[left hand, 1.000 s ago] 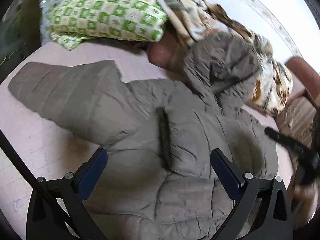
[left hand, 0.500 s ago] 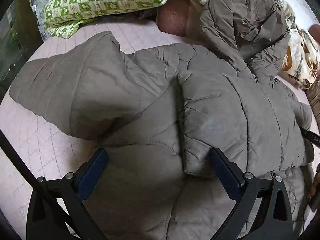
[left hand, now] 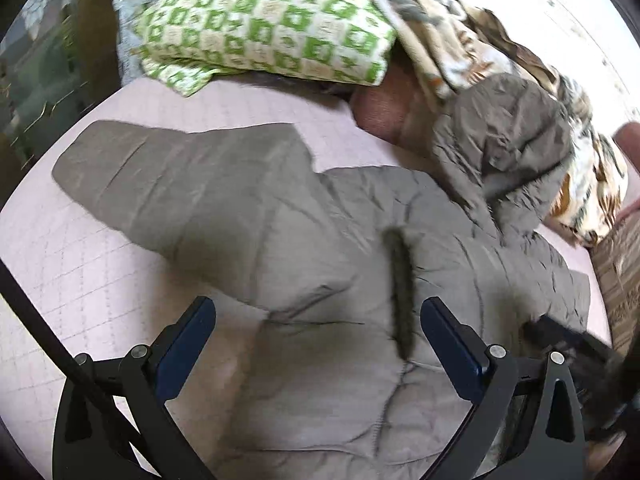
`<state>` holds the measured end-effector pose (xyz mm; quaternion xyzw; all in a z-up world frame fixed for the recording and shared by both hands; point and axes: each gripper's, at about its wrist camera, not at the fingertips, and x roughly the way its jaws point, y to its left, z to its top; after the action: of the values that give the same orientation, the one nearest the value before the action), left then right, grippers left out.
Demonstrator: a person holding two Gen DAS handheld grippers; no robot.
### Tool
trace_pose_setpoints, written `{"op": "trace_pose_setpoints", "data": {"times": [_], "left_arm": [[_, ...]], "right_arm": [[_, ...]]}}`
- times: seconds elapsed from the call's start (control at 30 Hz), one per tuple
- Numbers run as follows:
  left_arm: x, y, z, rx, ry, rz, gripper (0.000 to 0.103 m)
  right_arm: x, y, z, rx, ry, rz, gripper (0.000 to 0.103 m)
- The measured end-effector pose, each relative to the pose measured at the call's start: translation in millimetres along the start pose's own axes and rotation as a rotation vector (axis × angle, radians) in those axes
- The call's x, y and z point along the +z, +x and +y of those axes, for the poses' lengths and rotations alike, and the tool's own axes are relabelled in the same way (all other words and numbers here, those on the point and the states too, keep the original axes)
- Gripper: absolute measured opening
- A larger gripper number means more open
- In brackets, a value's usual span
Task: Fold large clothes
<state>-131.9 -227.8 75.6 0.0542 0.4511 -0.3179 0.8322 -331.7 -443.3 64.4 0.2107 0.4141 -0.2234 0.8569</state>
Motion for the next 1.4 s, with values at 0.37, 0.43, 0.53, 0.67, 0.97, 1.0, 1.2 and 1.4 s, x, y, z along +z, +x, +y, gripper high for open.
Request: {"op": "trace_pose_setpoints", "data": {"times": [0.37, 0.43, 0.53, 0.67, 0.97, 1.0, 1.2, 1.4], "left_arm": [[5, -8, 37, 0.001, -0.044, -0.014, 0.102], [6, -12, 46, -0.001, -0.066, -0.022, 0.102], [7, -16, 58, 0.009, -0.092, -0.032, 0.102], [7, -16, 70, 0.039, -0.098, -0.042, 0.102], [21, 0, 145, 0.148, -0.191, -0.034, 0.102], [28, 3, 167, 0.148, -0.247, -0.026, 0.102], [48, 13, 268, 0.036, -0.545, -0.051, 0.092], [59, 25, 332, -0.003, -0.703, -0.098, 0.082]], "right_arm": [[-13, 16, 35, 0.051, -0.012, 0.065, 0.051], [-17, -15, 36, 0.109, 0.000, 0.020, 0.051], [-32, -63, 31, 0.170, 0.028, -0.047, 0.059], [-61, -108, 18, 0.188, 0.074, -0.123, 0.073], [-90, -129, -30, 0.216, 0.076, -0.205, 0.074], [-88, -135, -32, 0.189, 0.057, -0.234, 0.074], [-89, -142, -58, 0.238, 0.166, -0.277, 0.074], [-90, -138, -54, 0.237, 0.145, -0.262, 0.074]]}}
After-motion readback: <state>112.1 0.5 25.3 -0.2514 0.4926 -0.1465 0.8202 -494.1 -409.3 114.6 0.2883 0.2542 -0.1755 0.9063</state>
